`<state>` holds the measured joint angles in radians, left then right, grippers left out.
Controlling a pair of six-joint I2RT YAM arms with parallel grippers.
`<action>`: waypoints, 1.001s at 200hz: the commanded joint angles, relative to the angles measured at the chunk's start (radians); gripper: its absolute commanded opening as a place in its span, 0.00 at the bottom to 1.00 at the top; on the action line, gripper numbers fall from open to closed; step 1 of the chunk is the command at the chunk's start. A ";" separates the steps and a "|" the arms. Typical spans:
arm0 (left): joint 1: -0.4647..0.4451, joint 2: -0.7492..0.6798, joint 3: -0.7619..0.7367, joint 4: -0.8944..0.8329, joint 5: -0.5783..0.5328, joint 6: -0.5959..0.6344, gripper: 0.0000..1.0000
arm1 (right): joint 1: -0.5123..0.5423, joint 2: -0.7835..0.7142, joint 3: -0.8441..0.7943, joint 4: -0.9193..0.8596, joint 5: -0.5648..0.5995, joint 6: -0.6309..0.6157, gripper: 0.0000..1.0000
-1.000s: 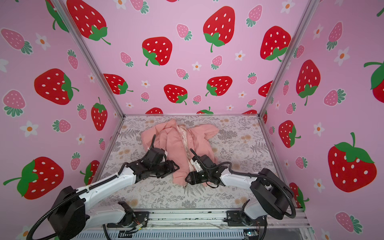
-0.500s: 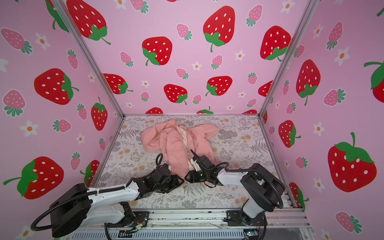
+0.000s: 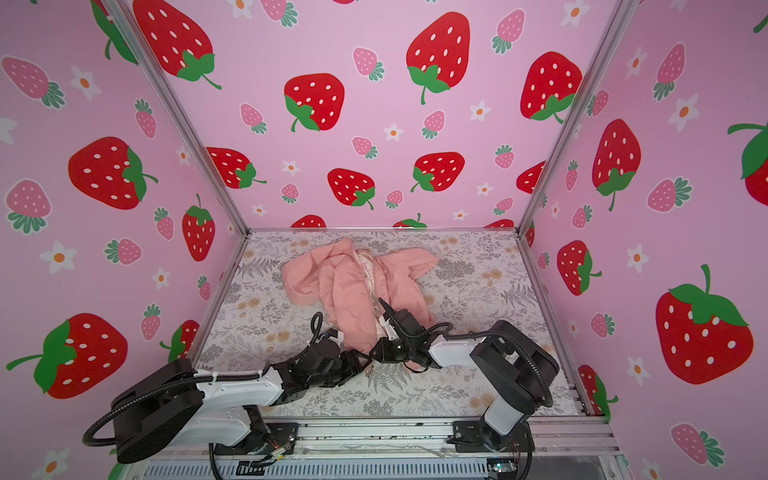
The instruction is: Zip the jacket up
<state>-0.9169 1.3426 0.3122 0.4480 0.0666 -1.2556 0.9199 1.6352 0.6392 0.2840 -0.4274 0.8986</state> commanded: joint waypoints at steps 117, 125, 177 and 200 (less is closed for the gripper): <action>-0.004 0.056 -0.028 0.163 -0.002 0.126 0.27 | -0.011 -0.044 0.043 -0.026 -0.016 0.048 0.00; -0.004 0.066 -0.025 0.177 0.005 0.130 0.25 | -0.012 -0.046 0.042 -0.027 -0.016 0.049 0.00; -0.004 0.122 -0.028 0.299 0.050 0.125 0.18 | -0.013 -0.069 0.036 -0.035 -0.011 0.047 0.00; -0.004 0.137 -0.021 0.313 0.064 0.125 0.14 | -0.013 -0.080 0.036 -0.040 -0.011 0.049 0.00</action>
<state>-0.9173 1.4643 0.2695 0.6933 0.1089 -1.1389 0.9096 1.5867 0.6594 0.2588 -0.4381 0.9409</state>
